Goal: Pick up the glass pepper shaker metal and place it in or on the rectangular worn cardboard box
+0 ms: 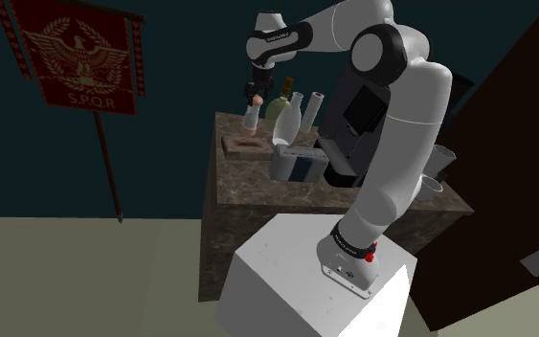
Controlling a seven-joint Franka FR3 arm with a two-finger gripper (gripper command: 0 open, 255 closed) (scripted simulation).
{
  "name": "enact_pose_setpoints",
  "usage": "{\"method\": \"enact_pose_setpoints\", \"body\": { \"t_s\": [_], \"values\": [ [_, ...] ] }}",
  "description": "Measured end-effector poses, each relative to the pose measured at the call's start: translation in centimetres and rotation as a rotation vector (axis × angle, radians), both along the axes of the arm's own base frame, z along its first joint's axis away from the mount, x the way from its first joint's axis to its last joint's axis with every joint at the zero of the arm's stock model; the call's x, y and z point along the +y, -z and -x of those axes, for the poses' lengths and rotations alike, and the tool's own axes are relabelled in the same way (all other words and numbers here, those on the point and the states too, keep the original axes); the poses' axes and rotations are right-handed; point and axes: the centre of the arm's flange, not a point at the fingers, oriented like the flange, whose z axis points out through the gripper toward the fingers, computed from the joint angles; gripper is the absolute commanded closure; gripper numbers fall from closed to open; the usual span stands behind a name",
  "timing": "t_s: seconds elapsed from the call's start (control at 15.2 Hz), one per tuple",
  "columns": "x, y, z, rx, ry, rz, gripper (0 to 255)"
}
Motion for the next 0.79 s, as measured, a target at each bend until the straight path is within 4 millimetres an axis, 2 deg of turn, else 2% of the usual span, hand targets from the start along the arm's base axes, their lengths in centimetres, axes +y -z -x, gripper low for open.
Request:
{"method": "enact_pose_setpoints", "body": {
  "t_s": [0.07, 0.79],
  "values": [
    [0.00, 0.00, 0.00, 0.000, 0.000, 0.000, 255],
    [-0.01, -0.28, -0.04, 0.000, 0.000, 0.000, 255]
  ]
}}
